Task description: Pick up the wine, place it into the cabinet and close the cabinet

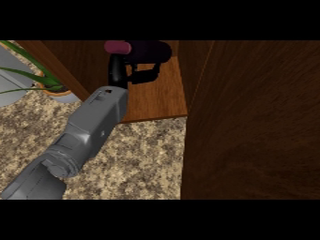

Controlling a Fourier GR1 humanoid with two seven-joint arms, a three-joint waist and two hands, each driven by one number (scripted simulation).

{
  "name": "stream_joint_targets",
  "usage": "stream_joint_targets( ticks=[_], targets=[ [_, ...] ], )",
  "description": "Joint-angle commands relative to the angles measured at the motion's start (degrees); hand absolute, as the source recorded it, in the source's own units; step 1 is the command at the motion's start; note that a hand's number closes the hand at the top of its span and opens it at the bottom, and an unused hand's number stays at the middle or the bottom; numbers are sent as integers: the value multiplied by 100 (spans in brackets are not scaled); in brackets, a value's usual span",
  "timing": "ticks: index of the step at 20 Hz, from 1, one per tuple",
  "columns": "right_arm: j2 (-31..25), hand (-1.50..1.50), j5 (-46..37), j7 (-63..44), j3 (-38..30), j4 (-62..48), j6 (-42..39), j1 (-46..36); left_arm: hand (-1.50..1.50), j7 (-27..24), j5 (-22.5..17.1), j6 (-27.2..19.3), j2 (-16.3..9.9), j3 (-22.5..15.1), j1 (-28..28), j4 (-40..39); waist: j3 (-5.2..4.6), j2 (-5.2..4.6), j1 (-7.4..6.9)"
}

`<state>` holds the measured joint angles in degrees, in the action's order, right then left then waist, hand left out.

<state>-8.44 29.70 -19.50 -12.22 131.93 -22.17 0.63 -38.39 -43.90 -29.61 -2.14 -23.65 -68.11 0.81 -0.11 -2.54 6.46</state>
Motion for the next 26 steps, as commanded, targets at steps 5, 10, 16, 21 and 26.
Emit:
stream_joint_targets(
  ticks=[5,10,16,21,26],
  targets=[
    [56,-150,-58,63,58,46,-52,69,-150,228,153,-308,-171,-90,-150,-79,3,-9,23],
    [172,-150,-115,159,138,16,-79,122,-150,362,295,-396,-276,-205,16,-80,0,-33,52],
    [132,-150,-91,119,132,-51,-67,46,-150,586,324,-545,-207,-203,33,-79,-2,-64,82],
    [84,-150,-88,216,55,-106,-213,156,-150,362,289,-585,-275,-140,135,-78,1,-29,31],
    [256,-150,-269,212,220,-82,-87,149,-150,135,292,-285,-219,-108,97,22,-5,-23,-32]
  ],
)
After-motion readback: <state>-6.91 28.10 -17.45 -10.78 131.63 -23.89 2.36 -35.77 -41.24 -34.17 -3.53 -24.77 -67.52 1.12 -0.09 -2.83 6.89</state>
